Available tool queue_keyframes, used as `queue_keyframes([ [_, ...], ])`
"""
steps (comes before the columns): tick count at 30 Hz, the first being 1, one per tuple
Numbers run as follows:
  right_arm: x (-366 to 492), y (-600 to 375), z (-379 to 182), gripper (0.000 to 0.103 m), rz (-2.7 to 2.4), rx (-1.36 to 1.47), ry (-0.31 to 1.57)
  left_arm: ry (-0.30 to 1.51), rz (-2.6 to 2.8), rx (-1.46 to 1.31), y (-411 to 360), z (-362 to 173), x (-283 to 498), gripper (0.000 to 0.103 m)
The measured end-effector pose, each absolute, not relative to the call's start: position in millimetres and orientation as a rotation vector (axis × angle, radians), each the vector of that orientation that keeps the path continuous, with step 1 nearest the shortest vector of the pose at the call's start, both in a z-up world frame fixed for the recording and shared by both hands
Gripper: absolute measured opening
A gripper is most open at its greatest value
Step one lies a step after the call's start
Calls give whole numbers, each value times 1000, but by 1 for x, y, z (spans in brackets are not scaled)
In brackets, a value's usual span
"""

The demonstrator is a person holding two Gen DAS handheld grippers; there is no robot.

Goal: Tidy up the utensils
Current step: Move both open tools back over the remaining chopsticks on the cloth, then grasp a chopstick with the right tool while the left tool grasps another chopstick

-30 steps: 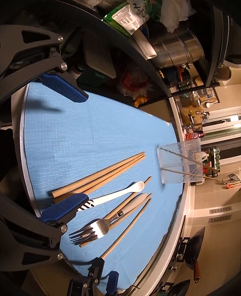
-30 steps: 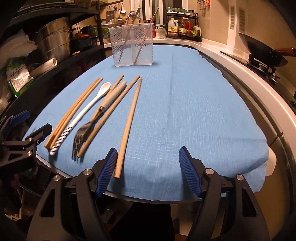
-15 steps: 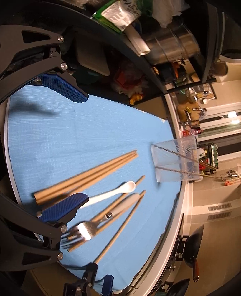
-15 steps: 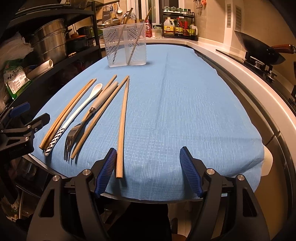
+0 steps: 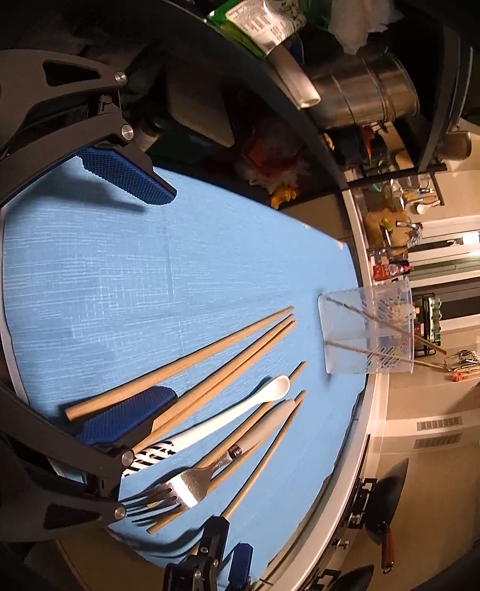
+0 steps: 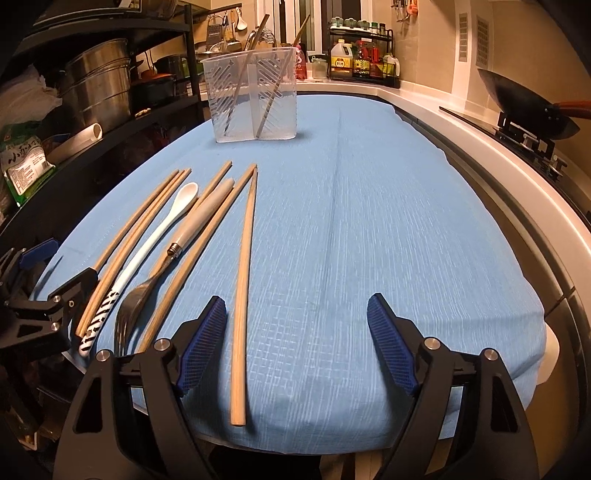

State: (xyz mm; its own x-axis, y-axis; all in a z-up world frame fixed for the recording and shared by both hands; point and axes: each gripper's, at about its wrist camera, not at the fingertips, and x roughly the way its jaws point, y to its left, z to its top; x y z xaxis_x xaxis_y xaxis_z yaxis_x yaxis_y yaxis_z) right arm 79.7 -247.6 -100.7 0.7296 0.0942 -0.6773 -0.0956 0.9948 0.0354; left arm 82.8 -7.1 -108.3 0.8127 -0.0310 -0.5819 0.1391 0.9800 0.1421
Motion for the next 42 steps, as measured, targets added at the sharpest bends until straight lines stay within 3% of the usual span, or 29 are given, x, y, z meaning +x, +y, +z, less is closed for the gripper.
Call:
queue_keyframes([
  [7, 44, -244, -112, 90, 144, -37, 608, 541, -69, 132, -9, -113, 56, 95],
  [12, 34, -246, -119, 89, 155, -46, 512, 490, -56, 137, -9, -116, 50, 96],
  [14, 33, -248, -119, 83, 171, -31, 488, 473, -45, 146, -11, -117, 49, 95],
  [16, 34, -247, -118, 66, 172, -20, 480, 466, -47, 159, -13, -117, 46, 94],
  [19, 40, -245, -118, 45, 173, -16, 475, 470, -78, 168, -15, -116, 43, 84],
  [22, 45, -247, -118, 28, 163, -7, 470, 465, -117, 193, -22, -115, 40, 67],
  [24, 41, -247, -120, 27, 160, -20, 454, 472, -150, 218, -27, -114, 39, 54],
  [29, 29, -248, -123, 32, 150, -26, 426, 446, -169, 266, -30, -116, 40, 52],
  [32, 28, -251, -119, 28, 180, -25, 463, 432, -154, 268, -31, -117, 37, 51],
  [34, 29, -248, -118, 16, 201, -36, 472, 412, -152, 299, -31, -118, 32, 51],
  [35, 30, -245, -118, 11, 210, -43, 472, 402, -158, 305, -31, -119, 29, 48],
  [36, 31, -240, -119, 7, 213, -53, 470, 400, -171, 309, -32, -119, 27, 38],
  [39, 37, -235, -117, 7, 212, -47, 482, 413, -226, 357, -42, -120, 23, 10],
  [42, 41, -235, -117, 7, 216, -43, 492, 423, -244, 387, -47, -118, 27, 10],
])
